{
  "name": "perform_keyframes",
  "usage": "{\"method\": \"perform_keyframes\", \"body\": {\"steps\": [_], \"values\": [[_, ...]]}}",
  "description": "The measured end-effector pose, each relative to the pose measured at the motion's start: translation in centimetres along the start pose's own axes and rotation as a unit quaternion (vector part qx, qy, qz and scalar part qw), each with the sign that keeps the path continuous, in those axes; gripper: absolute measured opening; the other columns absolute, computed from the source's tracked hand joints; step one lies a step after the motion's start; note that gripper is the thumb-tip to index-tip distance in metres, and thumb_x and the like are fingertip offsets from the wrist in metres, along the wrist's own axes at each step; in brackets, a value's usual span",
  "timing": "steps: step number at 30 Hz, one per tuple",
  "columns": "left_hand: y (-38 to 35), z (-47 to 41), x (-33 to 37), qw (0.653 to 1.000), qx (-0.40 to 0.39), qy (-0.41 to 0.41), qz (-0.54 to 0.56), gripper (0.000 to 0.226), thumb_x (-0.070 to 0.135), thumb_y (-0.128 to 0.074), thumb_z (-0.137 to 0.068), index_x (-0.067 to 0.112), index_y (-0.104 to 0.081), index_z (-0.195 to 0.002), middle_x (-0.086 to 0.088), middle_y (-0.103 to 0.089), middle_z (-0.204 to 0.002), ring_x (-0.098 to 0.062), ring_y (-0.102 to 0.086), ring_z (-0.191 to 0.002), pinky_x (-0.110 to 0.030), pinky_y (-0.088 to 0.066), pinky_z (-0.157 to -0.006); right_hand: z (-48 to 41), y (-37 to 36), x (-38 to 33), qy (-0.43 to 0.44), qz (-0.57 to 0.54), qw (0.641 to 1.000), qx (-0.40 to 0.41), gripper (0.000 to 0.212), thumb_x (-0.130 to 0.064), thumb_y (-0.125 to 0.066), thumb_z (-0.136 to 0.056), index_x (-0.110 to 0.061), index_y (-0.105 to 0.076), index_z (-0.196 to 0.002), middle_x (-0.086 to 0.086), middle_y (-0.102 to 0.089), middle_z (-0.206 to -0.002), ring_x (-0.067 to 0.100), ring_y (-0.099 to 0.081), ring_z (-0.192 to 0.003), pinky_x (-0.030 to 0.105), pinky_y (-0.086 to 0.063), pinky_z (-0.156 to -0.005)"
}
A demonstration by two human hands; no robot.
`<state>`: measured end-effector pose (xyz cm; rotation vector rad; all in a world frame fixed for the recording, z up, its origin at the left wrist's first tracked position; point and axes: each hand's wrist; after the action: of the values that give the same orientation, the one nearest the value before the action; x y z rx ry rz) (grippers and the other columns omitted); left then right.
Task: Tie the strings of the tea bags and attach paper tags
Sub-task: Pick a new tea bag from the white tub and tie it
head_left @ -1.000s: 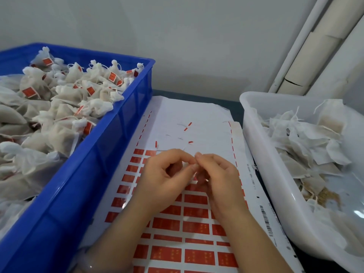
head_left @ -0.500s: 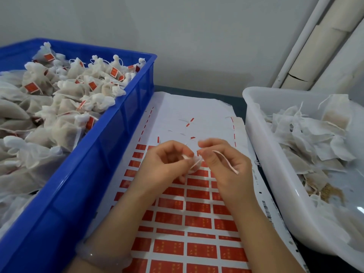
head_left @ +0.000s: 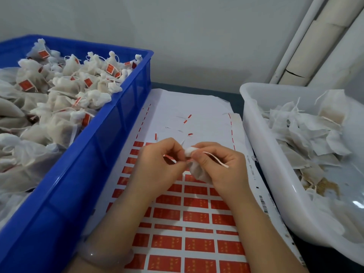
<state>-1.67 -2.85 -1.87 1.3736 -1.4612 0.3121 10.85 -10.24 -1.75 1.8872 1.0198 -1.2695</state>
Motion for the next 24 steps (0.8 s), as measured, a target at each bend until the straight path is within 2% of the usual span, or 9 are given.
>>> {"method": "perform_keyframes", "body": {"steps": [2, 4, 7, 9, 11, 14, 17, 20, 24], "values": [[0.0, 0.0, 0.0, 0.999, 0.004, -0.02, -0.046, 0.026, 0.012, -0.069, -0.079, 0.035, -0.058, -0.072, 0.021, -0.059, -0.068, 0.005, -0.059, -0.069, -0.004, -0.046, -0.059, 0.2, -0.4, 0.3, 0.026, 0.016, 0.999, 0.022, 0.006, -0.02, -0.07, -0.076, -0.025, -0.073, -0.075, -0.01, -0.071, -0.083, 0.003, -0.066, -0.081, 0.011, -0.049, -0.069], [-0.1, 0.0, 0.1, 0.995, 0.01, -0.042, -0.086, 0.014, 0.012, -0.066, -0.083, 0.024, -0.07, -0.086, 0.011, -0.068, -0.077, 0.005, -0.057, -0.063, -0.004, -0.043, -0.058, 0.2, -0.6, 0.5, 0.051, 0.034, 0.997, 0.042, 0.007, -0.019, -0.068, -0.078, -0.024, -0.072, -0.077, -0.01, -0.071, -0.086, 0.003, -0.065, -0.083, 0.012, -0.049, -0.072], [-0.6, 0.0, 0.2, 0.993, 0.034, -0.039, -0.104, 0.015, 0.011, -0.064, -0.085, 0.013, -0.073, -0.097, 0.001, -0.071, -0.089, 0.0, -0.056, -0.069, -0.006, -0.042, -0.065, 0.2, -0.6, 0.3, 0.081, 0.059, 0.994, 0.045, 0.005, -0.026, -0.065, -0.077, -0.027, -0.07, -0.079, -0.01, -0.068, -0.088, 0.003, -0.064, -0.083, 0.011, -0.048, -0.072], [-0.7, 0.1, 0.2, 0.998, 0.034, 0.038, -0.027, 0.015, 0.015, -0.061, -0.087, 0.015, -0.072, -0.097, 0.007, -0.066, -0.089, -0.004, -0.058, -0.072, -0.008, -0.047, -0.061, 0.4, -0.7, 0.2, 0.104, 0.08, 0.991, 0.032, 0.005, -0.025, -0.066, -0.078, -0.025, -0.07, -0.081, -0.01, -0.067, -0.088, 0.003, -0.063, -0.083, 0.01, -0.048, -0.072], [-0.6, -0.1, 0.4, 0.98, 0.012, 0.149, 0.131, 0.015, 0.026, -0.059, -0.088, 0.019, -0.072, -0.083, 0.001, -0.065, -0.079, -0.015, -0.062, -0.072, -0.017, -0.052, -0.063, 0.5, -1.0, 0.3, 0.12, 0.106, 0.987, 0.007, 0.006, -0.02, -0.068, -0.079, -0.023, -0.07, -0.084, -0.01, -0.066, -0.088, 0.003, -0.062, -0.084, 0.009, -0.047, -0.073], [-0.2, -0.3, 0.7, 0.941, -0.006, 0.243, 0.237, 0.039, 0.058, -0.061, -0.063, 0.02, -0.072, -0.069, -0.011, -0.068, -0.071, -0.028, -0.067, -0.072, -0.034, -0.057, -0.07, 0.7, -1.3, 0.4, 0.125, 0.125, 0.984, -0.028, 0.011, -0.017, -0.068, -0.079, -0.026, -0.069, -0.087, -0.016, -0.064, -0.089, 0.001, -0.062, -0.087, 0.008, -0.047, -0.076], [0.0, -0.3, 0.7, 0.923, -0.029, 0.254, 0.287, 0.028, 0.044, -0.069, -0.059, 0.019, -0.073, -0.068, -0.007, -0.069, -0.069, -0.026, -0.067, -0.069, -0.032, -0.057, -0.067, 0.7, -1.4, 0.4, 0.132, 0.118, 0.983, -0.039, 0.013, -0.015, -0.067, -0.08, -0.026, -0.07, -0.086, -0.015, -0.066, -0.088, 0.002, -0.062, -0.086, 0.01, -0.048, -0.076], [0.4, -0.4, 0.3, 0.894, -0.033, 0.259, 0.364, 0.015, 0.03, -0.069, -0.061, 0.015, -0.069, -0.064, -0.006, -0.06, -0.063, -0.017, -0.058, -0.06, -0.025, -0.052, -0.058, 0.6, -1.2, 0.1, 0.121, 0.087, 0.989, -0.002, 0.013, -0.019, -0.068, -0.079, -0.032, -0.07, -0.081, -0.024, -0.065, -0.079, 0.0, -0.063, -0.081, 0.008, -0.047, -0.07], [0.6, -0.4, 0.2, 0.903, -0.053, 0.212, 0.37, 0.007, 0.019, -0.066, -0.07, 0.015, -0.072, -0.068, -0.01, -0.064, -0.07, -0.021, -0.061, -0.065, -0.028, -0.055, -0.062, 0.5, -1.0, -0.3, 0.075, 0.052, 0.996, 0.022, 0.005, -0.032, -0.065, -0.075, -0.034, -0.068, -0.079, -0.025, -0.067, -0.074, 0.0, -0.065, -0.074, 0.008, -0.048, -0.064]]}}
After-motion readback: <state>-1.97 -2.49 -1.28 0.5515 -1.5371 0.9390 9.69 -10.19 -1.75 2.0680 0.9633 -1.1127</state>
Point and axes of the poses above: each hand's wrist, its own z-axis away from the middle knuckle, its own y-axis out of the back of the hand, x = y × z
